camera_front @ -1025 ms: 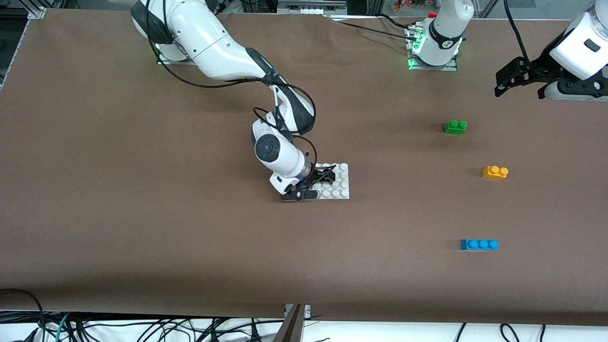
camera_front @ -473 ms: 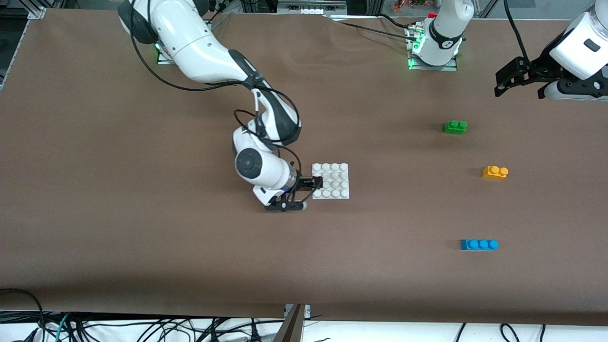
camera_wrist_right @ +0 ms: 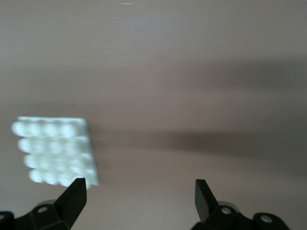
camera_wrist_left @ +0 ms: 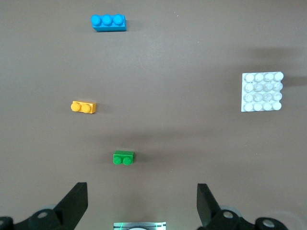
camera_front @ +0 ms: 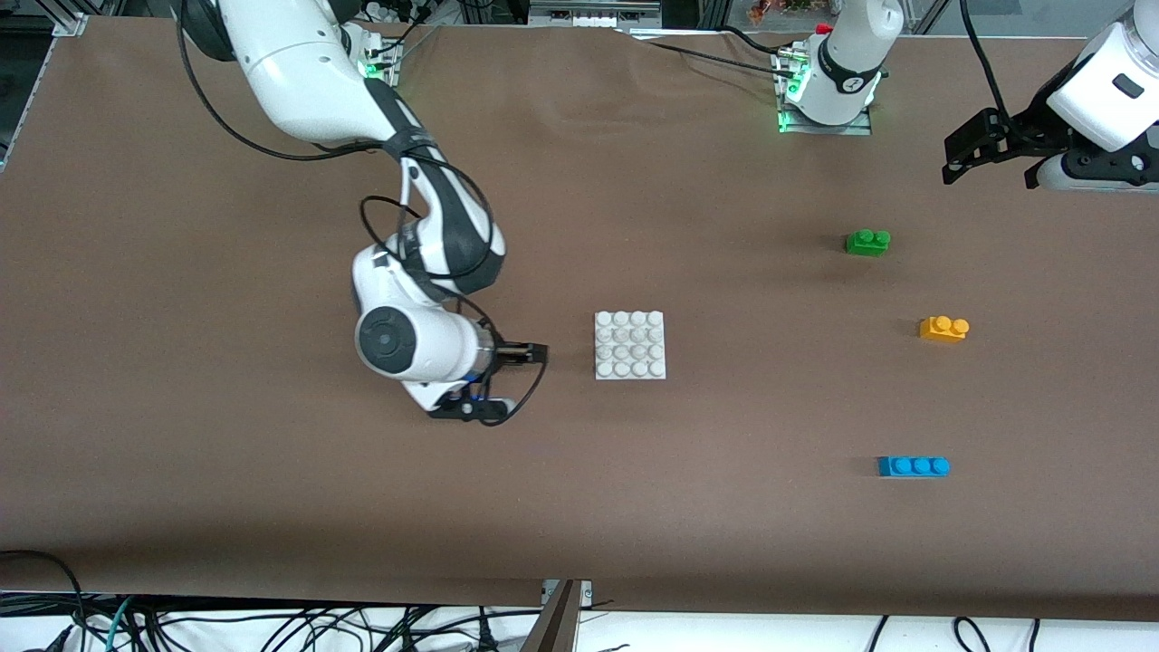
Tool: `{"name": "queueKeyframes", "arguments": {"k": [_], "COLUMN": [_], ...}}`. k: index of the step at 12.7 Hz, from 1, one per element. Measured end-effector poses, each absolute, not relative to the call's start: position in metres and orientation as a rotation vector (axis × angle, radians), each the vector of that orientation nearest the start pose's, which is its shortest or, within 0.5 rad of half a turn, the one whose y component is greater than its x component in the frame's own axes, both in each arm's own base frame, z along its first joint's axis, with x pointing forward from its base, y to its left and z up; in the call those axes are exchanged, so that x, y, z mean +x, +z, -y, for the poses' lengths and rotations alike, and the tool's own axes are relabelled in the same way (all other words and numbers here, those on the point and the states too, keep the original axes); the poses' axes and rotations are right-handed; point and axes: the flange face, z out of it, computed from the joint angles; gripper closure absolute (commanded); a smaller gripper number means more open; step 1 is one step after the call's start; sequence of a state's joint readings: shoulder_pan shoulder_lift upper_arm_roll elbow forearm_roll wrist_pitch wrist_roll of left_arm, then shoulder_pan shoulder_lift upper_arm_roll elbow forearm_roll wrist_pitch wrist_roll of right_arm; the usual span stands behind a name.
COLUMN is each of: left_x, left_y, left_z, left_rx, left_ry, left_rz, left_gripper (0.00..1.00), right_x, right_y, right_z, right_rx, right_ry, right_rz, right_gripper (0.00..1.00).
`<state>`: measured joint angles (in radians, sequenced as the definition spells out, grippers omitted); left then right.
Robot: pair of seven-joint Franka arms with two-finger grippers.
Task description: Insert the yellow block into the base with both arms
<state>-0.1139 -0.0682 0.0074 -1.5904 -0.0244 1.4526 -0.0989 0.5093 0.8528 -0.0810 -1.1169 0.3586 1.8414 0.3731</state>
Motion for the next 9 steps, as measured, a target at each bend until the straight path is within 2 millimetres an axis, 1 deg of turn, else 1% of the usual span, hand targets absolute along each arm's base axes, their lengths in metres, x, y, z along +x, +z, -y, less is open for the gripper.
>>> {"name": "queueKeyframes", "arguments": {"k": [3, 7, 8, 9], "left_x": [0.52, 0.524, 0.527, 0.534], "left_y": [0.637, 0.632, 0.626, 0.608], "left_z": [0.058, 0.054, 0.052, 0.05], "left_rx": [-3.155, -3.153, -3.149, -3.14], "left_ry": [0.129, 0.136, 0.147, 0.167], "left_rz": [-0.014, -0.001, 0.006, 0.012], "left_gripper": [0.0, 0.0, 0.0, 0.0], "right_x": [0.683, 0.7, 0.703, 0.705], "right_y": [0.313, 0.32, 0.325, 0.333], "right_z": [-0.282, -0.181, -0.159, -0.142], "right_rx": [-3.012, -3.104, -3.119, -3.128], "right_ry": [0.387, 0.411, 0.4, 0.385], "right_rz": [-0.138, -0.191, -0.224, -0.238], "right_gripper": [0.0, 0.0, 0.0, 0.0]}}
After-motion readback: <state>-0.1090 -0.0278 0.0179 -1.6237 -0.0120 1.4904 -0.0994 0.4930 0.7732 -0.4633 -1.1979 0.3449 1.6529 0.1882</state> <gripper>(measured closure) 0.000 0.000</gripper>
